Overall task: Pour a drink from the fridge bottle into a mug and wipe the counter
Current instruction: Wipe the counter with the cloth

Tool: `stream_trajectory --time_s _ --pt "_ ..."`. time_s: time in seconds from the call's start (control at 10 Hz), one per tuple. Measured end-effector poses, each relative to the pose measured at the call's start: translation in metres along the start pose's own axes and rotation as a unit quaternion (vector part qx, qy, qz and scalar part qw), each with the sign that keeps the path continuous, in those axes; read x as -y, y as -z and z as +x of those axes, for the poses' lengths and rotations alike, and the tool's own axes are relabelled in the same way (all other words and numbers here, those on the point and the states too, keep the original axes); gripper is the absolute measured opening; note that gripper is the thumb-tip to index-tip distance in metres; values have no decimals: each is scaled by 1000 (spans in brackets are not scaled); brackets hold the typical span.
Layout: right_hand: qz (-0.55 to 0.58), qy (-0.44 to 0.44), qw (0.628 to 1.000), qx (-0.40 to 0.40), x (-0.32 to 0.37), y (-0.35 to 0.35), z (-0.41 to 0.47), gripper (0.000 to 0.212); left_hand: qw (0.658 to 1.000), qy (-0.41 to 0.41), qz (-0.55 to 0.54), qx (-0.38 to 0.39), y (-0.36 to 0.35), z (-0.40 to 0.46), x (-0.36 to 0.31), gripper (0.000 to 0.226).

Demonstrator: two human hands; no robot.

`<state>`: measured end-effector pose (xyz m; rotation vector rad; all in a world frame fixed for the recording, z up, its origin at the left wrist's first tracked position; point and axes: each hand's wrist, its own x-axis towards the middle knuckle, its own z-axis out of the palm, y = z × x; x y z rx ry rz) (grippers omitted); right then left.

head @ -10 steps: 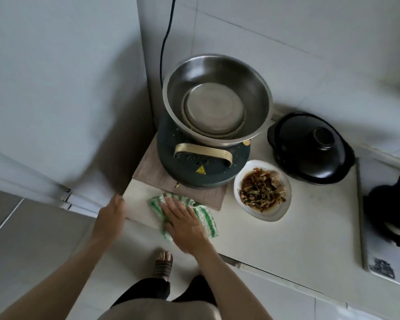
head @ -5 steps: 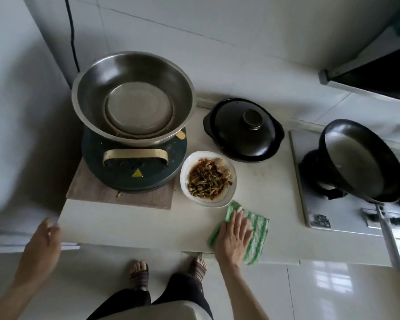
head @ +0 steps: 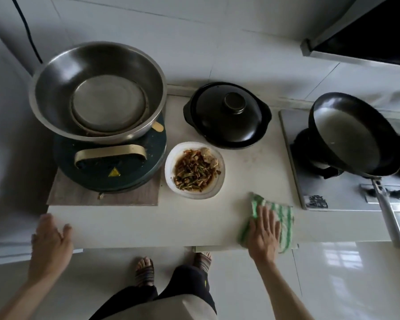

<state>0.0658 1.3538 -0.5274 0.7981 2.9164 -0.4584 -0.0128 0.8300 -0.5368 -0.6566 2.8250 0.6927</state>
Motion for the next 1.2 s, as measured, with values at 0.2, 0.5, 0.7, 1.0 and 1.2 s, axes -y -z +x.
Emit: stream_trajectory --time_s 0.2,0.5,0.7,1.0,1.2 --pt "21 -142 989 -36 102 -31 -21 63 1000 -18 -19 -9 8 -3 -14 77" --pt "-111 242 948 172 230 -73 -97 64 999 -33 -2 -32 12 -13 -23 79" --pt "-110 250 927 257 227 -45 -87 70 999 -40 36 -3 11 -17 -12 68" --pt "164 251 918 258 231 126 -52 32 985 -165 58 -5 89 -37 -71 49" --pt "330 448 829 -64 220 391 -67 43 919 -388 -55 -46 175 -39 -164 73"
